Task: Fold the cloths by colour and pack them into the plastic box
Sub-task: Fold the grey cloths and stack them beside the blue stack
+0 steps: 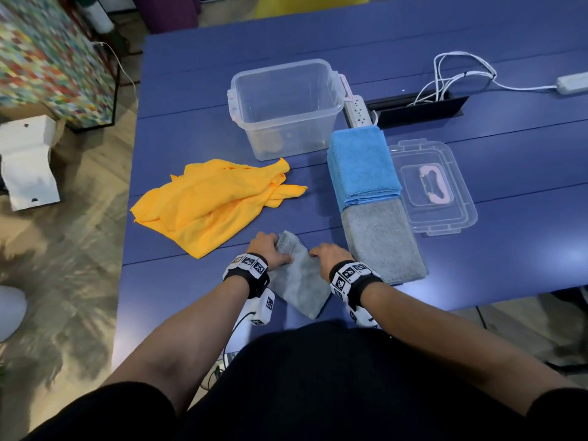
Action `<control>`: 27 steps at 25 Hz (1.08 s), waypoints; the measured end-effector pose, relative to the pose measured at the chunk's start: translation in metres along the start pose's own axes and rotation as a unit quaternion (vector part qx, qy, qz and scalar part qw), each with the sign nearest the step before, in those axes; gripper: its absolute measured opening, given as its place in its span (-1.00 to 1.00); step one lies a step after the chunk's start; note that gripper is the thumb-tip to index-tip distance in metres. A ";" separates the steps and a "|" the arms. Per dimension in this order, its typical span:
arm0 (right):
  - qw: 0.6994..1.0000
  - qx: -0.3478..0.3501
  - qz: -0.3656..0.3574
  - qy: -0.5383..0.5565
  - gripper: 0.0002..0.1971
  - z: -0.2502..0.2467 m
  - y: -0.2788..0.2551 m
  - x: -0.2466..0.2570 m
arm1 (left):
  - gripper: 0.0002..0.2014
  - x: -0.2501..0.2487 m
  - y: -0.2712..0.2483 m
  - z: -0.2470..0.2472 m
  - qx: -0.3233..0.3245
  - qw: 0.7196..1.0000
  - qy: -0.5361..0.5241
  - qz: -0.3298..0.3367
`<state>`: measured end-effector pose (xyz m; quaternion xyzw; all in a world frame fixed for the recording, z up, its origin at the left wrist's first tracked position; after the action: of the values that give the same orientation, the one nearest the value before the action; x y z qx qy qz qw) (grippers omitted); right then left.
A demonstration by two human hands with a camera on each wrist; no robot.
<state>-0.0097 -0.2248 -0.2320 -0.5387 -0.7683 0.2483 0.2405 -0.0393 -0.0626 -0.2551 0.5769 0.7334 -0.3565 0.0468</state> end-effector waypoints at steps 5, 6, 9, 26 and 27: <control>0.988 0.046 -0.010 0.144 0.02 -0.008 0.000 -0.001 | -0.52 -0.042 -0.007 -0.022 0.024 0.989 -0.120 0.087; 0.976 0.063 -0.026 0.209 0.13 -0.011 0.000 -0.001 | -0.52 -0.055 -0.008 -0.028 0.041 0.984 -0.134 0.114; 0.930 0.122 -0.063 0.340 -0.12 -0.022 -0.003 -0.001 | -0.48 -0.082 -0.009 -0.053 0.040 0.970 -0.179 0.159; 0.915 -0.046 0.113 0.385 -0.45 -0.079 -0.017 -0.201 | -0.48 -0.176 0.050 0.033 -0.098 0.864 -0.484 0.094; 0.916 -0.058 0.124 0.376 -0.46 -0.076 -0.016 -0.209 | -0.53 -0.176 0.052 0.037 -0.113 0.875 -0.462 0.084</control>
<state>0.0908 -0.4181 -0.1848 -0.6963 -0.5612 0.0101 0.4473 0.0516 -0.2225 -0.2219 0.3965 0.6124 -0.4919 0.4752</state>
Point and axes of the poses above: each hand's wrist, its own y-axis towards the middle knuckle, its own z-axis out of the palm, x = y × z, the point moved 10 cm from there along y, towards the middle knuckle, and after that the axes turned 14 degrees about z, right-handed, at the moved point
